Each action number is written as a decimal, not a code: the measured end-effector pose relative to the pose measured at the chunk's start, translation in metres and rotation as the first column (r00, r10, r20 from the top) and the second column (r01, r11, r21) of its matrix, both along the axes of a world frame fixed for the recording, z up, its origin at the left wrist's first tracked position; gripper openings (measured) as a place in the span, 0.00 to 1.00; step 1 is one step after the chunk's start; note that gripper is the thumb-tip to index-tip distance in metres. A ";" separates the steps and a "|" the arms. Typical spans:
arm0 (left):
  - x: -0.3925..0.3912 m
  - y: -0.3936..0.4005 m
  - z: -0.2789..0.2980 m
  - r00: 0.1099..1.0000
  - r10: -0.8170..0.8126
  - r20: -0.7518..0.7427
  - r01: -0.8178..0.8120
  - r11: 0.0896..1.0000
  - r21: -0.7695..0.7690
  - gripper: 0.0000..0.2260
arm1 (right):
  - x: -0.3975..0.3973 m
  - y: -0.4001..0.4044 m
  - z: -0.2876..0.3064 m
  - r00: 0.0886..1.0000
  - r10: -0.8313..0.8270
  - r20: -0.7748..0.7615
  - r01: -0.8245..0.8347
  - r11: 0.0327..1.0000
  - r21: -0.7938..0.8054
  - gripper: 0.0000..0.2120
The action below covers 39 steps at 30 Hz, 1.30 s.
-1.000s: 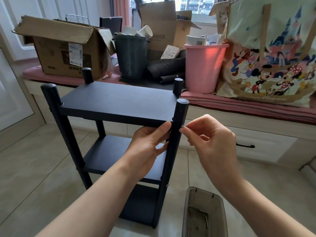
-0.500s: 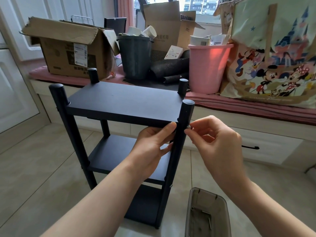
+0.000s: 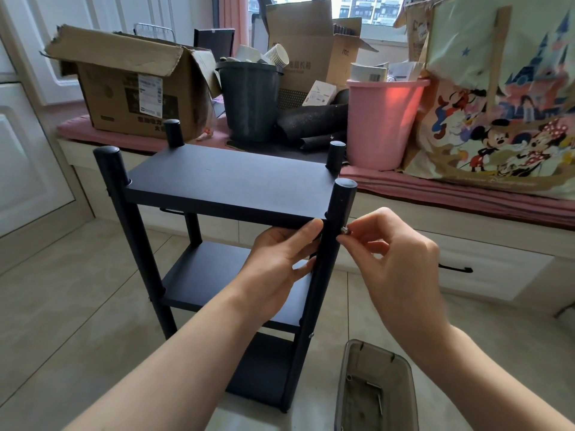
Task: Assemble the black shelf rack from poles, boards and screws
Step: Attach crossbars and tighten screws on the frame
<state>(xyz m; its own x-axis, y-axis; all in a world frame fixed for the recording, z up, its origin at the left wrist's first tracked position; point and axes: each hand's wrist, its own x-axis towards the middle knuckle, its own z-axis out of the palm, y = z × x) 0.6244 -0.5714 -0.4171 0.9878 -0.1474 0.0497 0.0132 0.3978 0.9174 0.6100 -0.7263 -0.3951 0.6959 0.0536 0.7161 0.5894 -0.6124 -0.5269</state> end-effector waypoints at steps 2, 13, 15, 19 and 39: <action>-0.001 0.000 0.000 1.000 -0.009 0.001 0.009 1.000 -0.002 0.11 | 0.000 -0.001 0.000 1.000 0.003 -0.025 -0.003 1.000 0.030 0.06; -0.002 -0.001 0.002 1.000 -0.005 -0.004 0.005 1.000 -0.006 0.11 | 0.001 0.001 -0.001 0.999 -0.009 -0.042 0.011 0.998 0.055 0.04; -0.002 -0.001 0.002 1.000 -0.013 0.003 0.013 1.000 0.001 0.09 | 0.001 0.000 0.000 0.996 -0.002 -0.086 0.010 0.995 0.094 0.05; -0.002 -0.001 0.001 1.000 -0.008 0.004 0.008 1.000 0.002 0.08 | 0.002 0.002 0.000 0.995 -0.009 -0.100 0.018 0.995 0.099 0.06; 0.003 -0.003 -0.003 0.999 0.023 0.030 -0.024 1.000 0.016 0.14 | -0.001 -0.002 0.006 0.990 0.017 -0.139 -0.007 0.997 0.075 0.06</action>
<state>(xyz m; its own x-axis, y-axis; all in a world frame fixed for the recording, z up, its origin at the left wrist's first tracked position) 0.6275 -0.5743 -0.4205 0.9892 -0.1251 0.0767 -0.0233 0.3823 0.9237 0.6089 -0.7284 -0.3894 0.7889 0.0129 0.6144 0.5141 -0.5616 -0.6483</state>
